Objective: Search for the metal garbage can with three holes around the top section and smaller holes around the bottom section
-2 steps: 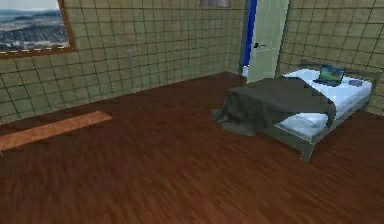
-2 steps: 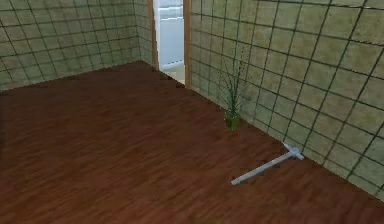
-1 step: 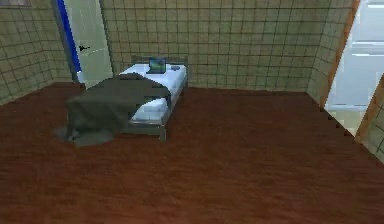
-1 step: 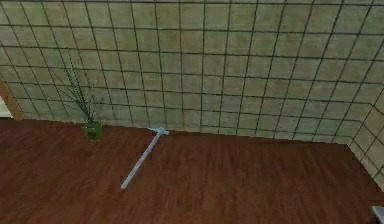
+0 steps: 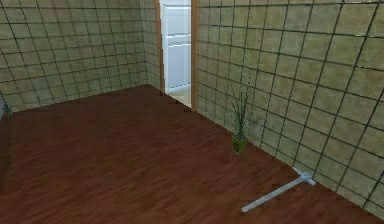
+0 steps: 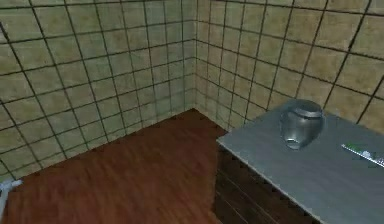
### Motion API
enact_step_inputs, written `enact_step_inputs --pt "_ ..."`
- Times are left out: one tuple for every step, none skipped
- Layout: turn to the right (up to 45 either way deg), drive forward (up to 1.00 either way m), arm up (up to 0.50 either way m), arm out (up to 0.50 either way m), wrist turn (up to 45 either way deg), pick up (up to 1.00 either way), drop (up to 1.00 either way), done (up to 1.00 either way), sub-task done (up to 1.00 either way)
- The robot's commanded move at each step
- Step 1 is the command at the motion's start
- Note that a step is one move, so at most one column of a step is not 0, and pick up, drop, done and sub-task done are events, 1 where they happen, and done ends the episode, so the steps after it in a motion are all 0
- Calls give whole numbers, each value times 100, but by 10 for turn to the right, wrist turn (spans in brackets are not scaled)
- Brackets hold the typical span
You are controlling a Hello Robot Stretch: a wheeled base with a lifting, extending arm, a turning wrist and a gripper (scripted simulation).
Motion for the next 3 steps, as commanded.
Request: enact_step_inputs --pt "60 0 0 0 0 0 0 0 0" --pt "0 20 0 0 0 0 0 0 0" --pt "-450 0 0 0 0 0 0 0 0"
